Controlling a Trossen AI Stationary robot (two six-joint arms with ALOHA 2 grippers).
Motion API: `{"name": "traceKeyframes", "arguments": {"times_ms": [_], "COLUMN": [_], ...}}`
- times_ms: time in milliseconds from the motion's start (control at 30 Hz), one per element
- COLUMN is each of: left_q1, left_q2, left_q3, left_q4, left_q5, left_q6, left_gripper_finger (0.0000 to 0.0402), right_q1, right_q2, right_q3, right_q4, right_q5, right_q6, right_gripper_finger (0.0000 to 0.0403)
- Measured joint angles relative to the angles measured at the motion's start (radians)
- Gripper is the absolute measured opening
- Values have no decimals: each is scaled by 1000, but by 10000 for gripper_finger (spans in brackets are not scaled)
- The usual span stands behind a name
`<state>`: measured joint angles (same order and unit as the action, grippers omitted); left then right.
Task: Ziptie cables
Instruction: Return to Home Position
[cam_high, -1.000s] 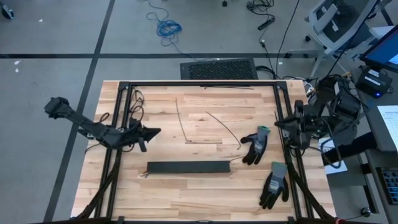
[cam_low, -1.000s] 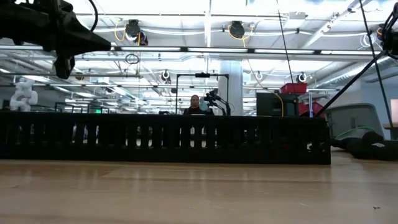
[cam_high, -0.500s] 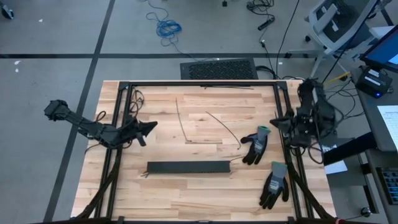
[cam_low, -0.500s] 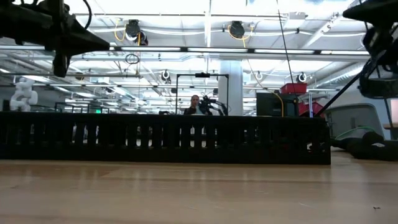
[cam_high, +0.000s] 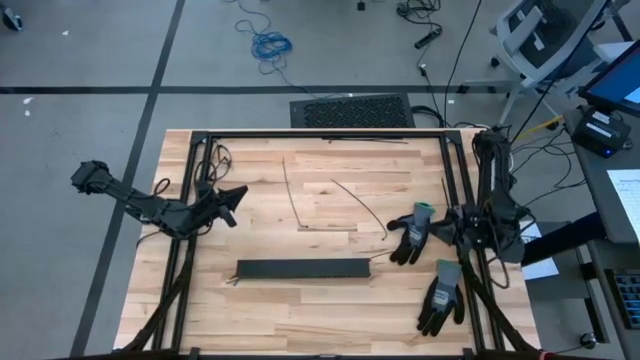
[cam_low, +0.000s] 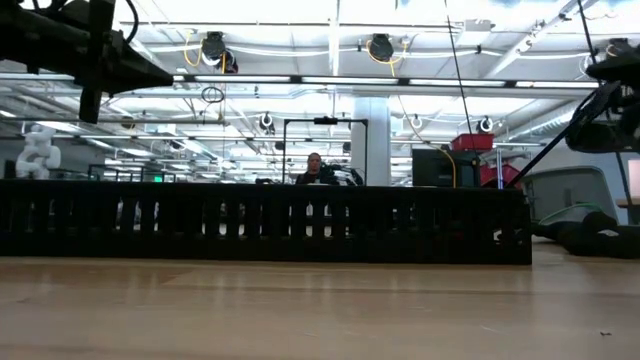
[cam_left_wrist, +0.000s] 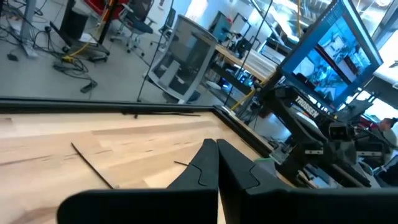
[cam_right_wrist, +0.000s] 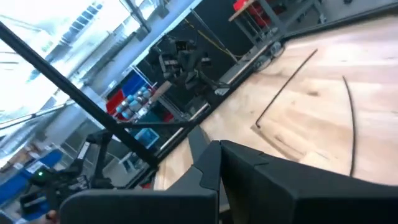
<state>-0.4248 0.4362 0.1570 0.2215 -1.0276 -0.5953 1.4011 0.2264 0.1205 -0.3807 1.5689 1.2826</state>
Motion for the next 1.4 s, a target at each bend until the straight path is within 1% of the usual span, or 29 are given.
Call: {"name": "traceKeyframes", "arguments": {"times_ms": [33, 133, 233, 300, 433, 500, 600, 667, 733, 767, 833, 900, 967, 1000, 1033, 1133, 1200, 1267, 1400], "left_q1": [0, 0, 0, 0, 0, 0, -1, -1, -1, -1, -1, -1, -1, -1, -1, -1, -1, -1, -1], "left_q2": [0, 1, 1, 1, 2, 2, 2, 2, 2, 2, 2, 2, 2, 2, 2, 2, 2, 2, 2], "left_q3": [0, 0, 0, 0, 0, 0, 0, 0, 0, 0, 0, 0, 0, 0, 0, 0, 0, 0, 0], "left_q4": [0, 0, -7, -18, -34, -36, -46, -49, -50, -54, -59, -69, -83, -85, -89, -101, -105, -105, -104], "left_q5": [-1, -3, -3, -3, -3, -2, -2, -2, -2, -2, -2, -2, -2, -1, -1, -1, -6, -14, -43], "left_q6": [0, 0, 1, 4, 28, 34, 35, 43, 60, 61, 62, 60, 60, 61, 60, 61, 70, 126, 266], "left_gripper_finger": [0, 0, 0, 0, 0, 0, 0, 0, 0, 0, 0, 0, 0, 0, 0, 0, 0, 0, 0], "right_q1": [-3, -37, -128, -222, -453, -565, -727, -835, -939, -989, -1086, -1179, -1273, -1311, -1349, -1459, -1524, -1577, -1660], "right_q2": [13, 61, 126, 177, 288, 333, 381, 398, 403, 403, 402, 402, 405, 413, 420, 448, 471, 488, 492], "right_q3": [-3, -31, -71, -111, -110, -108, -108, -108, -108, -108, -108, -107, -107, -107, -107, -107, -107, -107, -107], "right_q4": [44, 113, 229, 286, 292, 303, 305, 316, 318, 317, 310, 310, 303, 308, 306, 290, 289, 289, 291], "right_q5": [3, 3, 3, 3, -8, -25, -46, -75, -85, -76, -12, 0, -36, -47, -48, -2, 0, 0, 0], "right_q6": [-28, -47, -32, 10, 87, 94, 52, -21, -148, -223, -376, -498, -595, -608, -599, -507, -481, -435, -279], "right_gripper_finger": [0, 0, 0, 0, 0, 0, 0, 0, 0, 0, 0, 0, 0, 0, 0, 0, 0, 0, 0]}}
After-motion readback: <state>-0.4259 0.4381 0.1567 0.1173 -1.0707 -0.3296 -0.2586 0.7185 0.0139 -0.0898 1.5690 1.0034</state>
